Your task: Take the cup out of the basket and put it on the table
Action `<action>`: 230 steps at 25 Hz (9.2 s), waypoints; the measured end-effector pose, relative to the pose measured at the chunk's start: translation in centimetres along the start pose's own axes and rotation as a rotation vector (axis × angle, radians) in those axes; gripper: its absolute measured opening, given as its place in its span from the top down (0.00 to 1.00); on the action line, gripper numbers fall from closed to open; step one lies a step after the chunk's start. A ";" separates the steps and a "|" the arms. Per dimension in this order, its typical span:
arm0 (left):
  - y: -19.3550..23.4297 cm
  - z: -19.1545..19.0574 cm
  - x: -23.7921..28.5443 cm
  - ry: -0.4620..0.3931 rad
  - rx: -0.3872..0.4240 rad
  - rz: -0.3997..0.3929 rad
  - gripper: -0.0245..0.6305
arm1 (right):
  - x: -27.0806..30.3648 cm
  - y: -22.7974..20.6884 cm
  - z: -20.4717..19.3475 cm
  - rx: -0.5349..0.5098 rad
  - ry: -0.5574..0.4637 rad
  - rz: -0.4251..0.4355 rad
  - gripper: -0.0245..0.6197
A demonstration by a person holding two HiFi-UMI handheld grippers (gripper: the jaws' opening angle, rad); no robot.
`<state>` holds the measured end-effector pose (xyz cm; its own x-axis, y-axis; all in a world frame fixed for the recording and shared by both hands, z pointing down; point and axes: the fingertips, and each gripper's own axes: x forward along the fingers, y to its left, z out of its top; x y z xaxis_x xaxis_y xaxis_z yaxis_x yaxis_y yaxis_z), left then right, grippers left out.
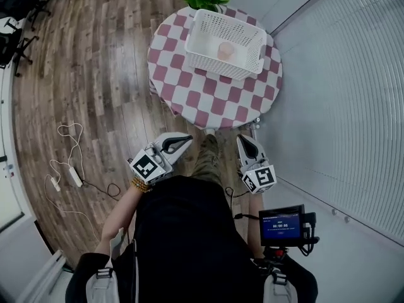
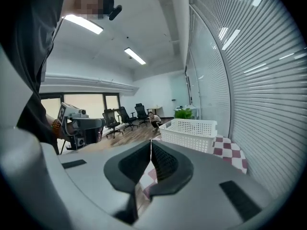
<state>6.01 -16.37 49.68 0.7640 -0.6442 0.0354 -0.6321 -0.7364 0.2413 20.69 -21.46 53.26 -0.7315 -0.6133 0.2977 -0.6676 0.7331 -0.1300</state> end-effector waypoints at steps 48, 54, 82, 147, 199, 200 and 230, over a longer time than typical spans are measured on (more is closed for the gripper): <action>8.1 -1.0 5.8 -0.101 -0.150 0.875 0.96 | 38.1 -25.8 -3.6 -0.913 0.856 0.710 0.81; 7.4 -1.7 5.5 -0.090 -0.169 0.910 0.96 | 40.0 -27.1 -5.9 -0.967 0.958 0.700 0.81; 6.7 -2.5 4.5 -0.116 -0.216 0.952 0.96 | 43.2 -27.6 -9.2 -0.906 1.169 0.629 0.79; 6.0 -1.9 5.0 -0.096 -0.136 0.860 0.96 | 40.1 -26.2 -3.4 -0.651 0.982 0.567 0.92; 10.2 2.9 1.3 -0.028 -0.018 0.442 0.96 | 21.4 -10.4 14.8 0.251 0.026 0.407 0.93; 10.2 3.1 1.2 -0.027 -0.018 0.439 0.96 | 21.2 -9.9 14.8 0.277 0.014 0.414 0.93; 9.2 2.2 2.2 -0.025 0.029 0.320 0.96 | 13.1 -3.0 9.1 0.421 -0.128 0.458 0.93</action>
<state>1.58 -25.02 49.89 0.5223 -0.8489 0.0807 -0.8436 -0.5006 0.1941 11.86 -34.34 48.94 -0.9493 -0.3142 0.0119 -0.2612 0.7668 -0.5864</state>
